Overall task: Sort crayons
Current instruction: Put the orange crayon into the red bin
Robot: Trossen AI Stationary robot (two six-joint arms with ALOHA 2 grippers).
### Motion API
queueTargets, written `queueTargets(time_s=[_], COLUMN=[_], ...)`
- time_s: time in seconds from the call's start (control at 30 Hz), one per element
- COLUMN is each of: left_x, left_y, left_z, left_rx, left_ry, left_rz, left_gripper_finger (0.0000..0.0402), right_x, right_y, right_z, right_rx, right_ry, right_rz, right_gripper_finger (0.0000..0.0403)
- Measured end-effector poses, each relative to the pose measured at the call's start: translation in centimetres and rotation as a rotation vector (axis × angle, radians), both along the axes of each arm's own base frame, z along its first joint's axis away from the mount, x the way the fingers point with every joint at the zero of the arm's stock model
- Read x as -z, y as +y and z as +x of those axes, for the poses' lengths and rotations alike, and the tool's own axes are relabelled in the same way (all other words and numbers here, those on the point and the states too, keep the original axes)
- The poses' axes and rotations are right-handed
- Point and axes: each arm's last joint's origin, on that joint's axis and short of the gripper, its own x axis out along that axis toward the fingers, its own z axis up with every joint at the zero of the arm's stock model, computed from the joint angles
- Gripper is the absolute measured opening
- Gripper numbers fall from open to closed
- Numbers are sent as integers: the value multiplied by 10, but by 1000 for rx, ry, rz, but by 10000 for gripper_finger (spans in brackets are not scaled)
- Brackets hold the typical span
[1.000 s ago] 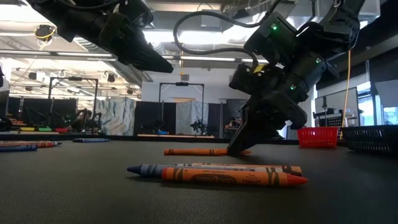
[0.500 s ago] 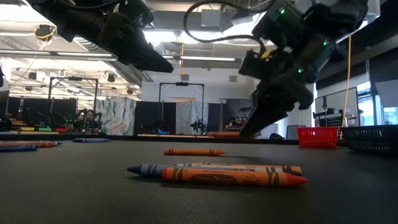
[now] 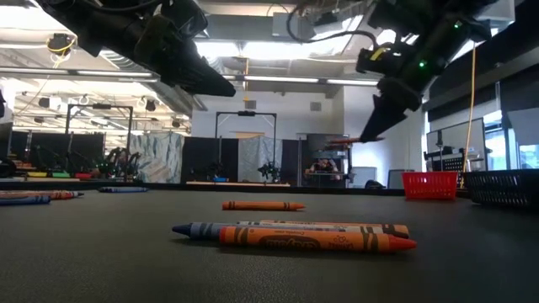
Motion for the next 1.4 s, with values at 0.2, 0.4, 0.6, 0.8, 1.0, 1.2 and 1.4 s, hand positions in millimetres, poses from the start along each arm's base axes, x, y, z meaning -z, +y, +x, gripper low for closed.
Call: queueTargets(time_s=[0.2,0.4,0.6,0.8,1.0,1.2,1.4], left_x=[0,0,0,0,0,0,0], left_y=[0,0,0,0,0,0,0], left_z=[0,0,0,0,0,0,0], left_rx=[0,0,0,0,0,0,0], left_ry=[-1,-1,0,0,0,0,1], left_rz=[0,0,0,0,0,1,1], left_gripper_finger=[126,126,126,126,126,126,126], right_x=[-13,-12,-10,-4,15,23,22], right_y=[-38,-75,-108,-128,-137,-145,-146], right_z=[-24,-45,-65,-85,-103,-111,-111], right_rx=[180,365,542,673,756,804,779], right_ry=[25,81,110,142,223,226,237], right_rz=[-5,6,9,19,58,63,51], right_gripper_finger=[22,23,23,24,24,24,74])
